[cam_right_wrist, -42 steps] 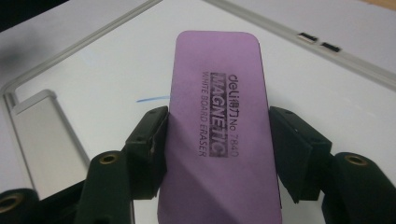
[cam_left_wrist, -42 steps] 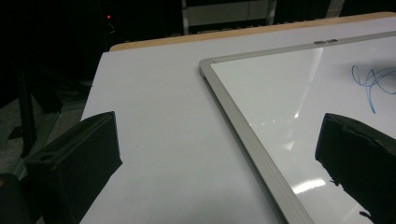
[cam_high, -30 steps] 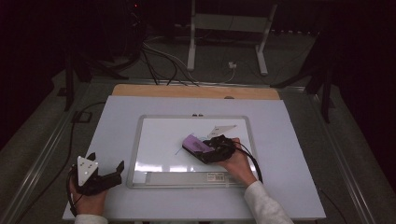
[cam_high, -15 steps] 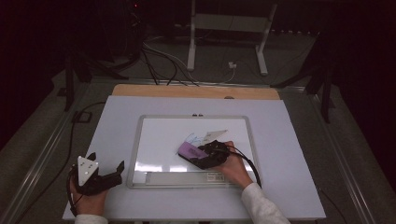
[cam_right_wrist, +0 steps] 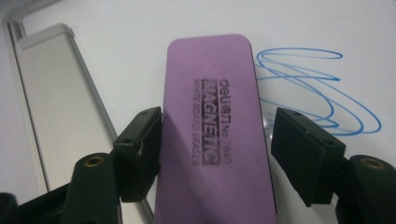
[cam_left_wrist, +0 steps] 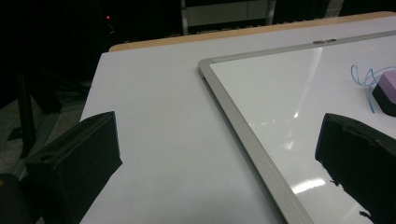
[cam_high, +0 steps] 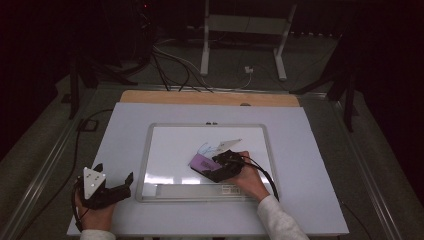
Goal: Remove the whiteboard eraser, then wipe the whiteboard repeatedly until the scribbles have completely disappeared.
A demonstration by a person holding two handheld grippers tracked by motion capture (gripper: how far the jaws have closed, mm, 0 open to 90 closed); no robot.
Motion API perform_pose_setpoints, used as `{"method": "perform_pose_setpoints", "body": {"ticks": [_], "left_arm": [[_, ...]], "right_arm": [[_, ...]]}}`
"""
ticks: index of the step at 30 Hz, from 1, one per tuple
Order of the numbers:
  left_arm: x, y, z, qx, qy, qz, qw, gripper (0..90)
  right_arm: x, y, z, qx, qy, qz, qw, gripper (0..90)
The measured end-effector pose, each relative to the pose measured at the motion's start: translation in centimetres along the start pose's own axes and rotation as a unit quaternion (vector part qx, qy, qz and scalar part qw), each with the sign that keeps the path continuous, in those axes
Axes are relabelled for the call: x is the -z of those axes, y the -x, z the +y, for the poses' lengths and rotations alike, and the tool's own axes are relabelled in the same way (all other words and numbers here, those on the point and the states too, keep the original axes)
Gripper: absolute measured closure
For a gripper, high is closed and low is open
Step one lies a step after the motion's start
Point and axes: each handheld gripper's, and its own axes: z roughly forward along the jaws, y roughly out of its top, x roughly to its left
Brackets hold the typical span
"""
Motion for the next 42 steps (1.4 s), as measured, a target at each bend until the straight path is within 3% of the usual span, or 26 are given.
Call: {"method": "perform_pose_setpoints", "body": {"ticks": [4,10,27,30,35,40,42], "left_arm": [[0.0,0.0,0.0,-0.001,0.000,-0.001,1.0000,0.8],[0.0,0.0,0.0,-0.001,-0.001,-0.001,1.0000,0.7],[0.0,0.1,0.0,-0.003,-0.001,0.000,1.0000,0.8],[0.0,0.1,0.0,-0.001,-0.001,0.000,1.0000,0.8],[0.1,0.0,0.0,0.001,0.000,0.001,1.0000,0.8],[0.1,0.0,0.0,0.000,0.000,0.001,1.0000,0.8],[0.1,0.0,0.0,0.000,0.000,0.001,1.0000,0.8]], "right_arm": [[-0.1,0.1,0.4,-0.014,0.016,0.005,0.9998,35.2],[-0.8,-0.3,0.7,-0.005,-0.005,0.002,1.0000,40.3],[-0.8,-0.4,0.9,-0.002,-0.015,-0.003,0.9999,41.2],[-0.7,0.0,1.0,-0.008,-0.022,-0.020,0.9995,41.3],[-0.1,1.3,0.8,-0.037,-0.025,-0.053,0.9976,41.3],[0.5,2.7,0.4,-0.072,-0.026,-0.106,0.9914,41.5],[0.7,3.2,0.2,-0.092,-0.022,-0.115,0.9889,41.4]]}}
